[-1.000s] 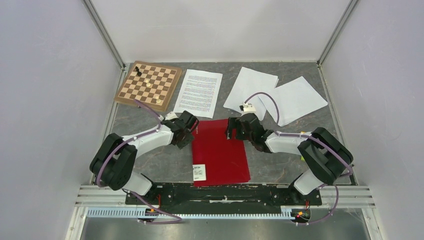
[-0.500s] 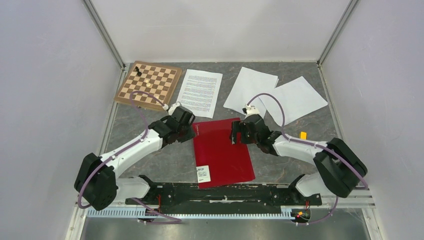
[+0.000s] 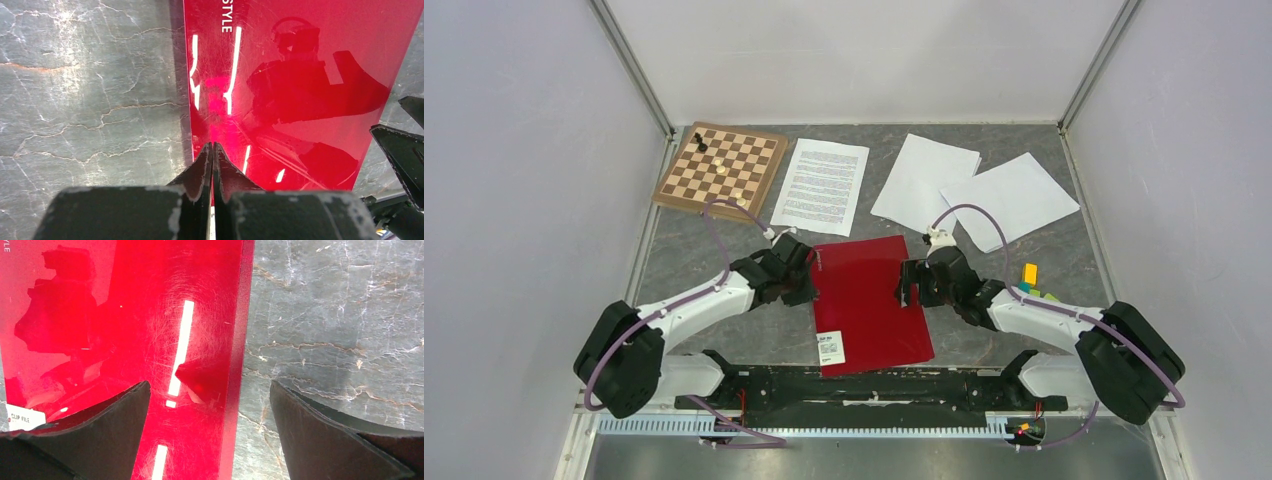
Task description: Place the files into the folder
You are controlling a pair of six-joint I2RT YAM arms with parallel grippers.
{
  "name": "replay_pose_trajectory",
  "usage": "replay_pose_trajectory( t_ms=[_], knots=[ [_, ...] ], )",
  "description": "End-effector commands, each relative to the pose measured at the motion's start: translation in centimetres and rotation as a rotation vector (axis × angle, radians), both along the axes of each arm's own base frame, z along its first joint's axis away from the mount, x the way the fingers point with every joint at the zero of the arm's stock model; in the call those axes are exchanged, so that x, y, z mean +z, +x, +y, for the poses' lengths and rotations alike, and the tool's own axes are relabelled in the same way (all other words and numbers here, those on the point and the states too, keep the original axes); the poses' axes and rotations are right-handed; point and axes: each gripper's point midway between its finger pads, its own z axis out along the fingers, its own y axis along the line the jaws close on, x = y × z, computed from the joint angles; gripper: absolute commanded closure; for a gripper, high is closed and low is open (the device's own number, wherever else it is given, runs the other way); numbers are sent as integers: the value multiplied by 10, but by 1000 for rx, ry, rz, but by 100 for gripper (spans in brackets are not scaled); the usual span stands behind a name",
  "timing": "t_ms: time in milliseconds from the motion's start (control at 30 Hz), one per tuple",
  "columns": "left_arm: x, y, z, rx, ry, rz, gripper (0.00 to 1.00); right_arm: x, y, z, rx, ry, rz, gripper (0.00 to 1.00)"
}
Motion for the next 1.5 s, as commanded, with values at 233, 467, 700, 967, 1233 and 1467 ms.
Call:
replay_pose_trajectory(
  t_ms=[233, 467, 700, 967, 1233, 1467],
  knots=[
    [-15, 1, 10, 2, 69, -7, 98, 5, -3, 8, 13, 19, -7, 7],
    [-23, 0, 21, 30, 121, 6, 98, 4, -3, 7, 14, 10, -11, 7],
    [-35, -2, 27, 47, 158, 32, 98, 6, -5, 8, 27, 2, -19, 7],
    [-47, -4, 34, 75, 201, 55, 98, 12, -8, 13, 55, 13, -31, 6],
    [-54, -4, 35, 76, 222, 73, 98, 37, -6, 26, 92, 82, -67, 6],
    [-41, 2, 26, 49, 181, 40, 98, 46, -6, 22, 78, 77, -83, 4]
  ],
)
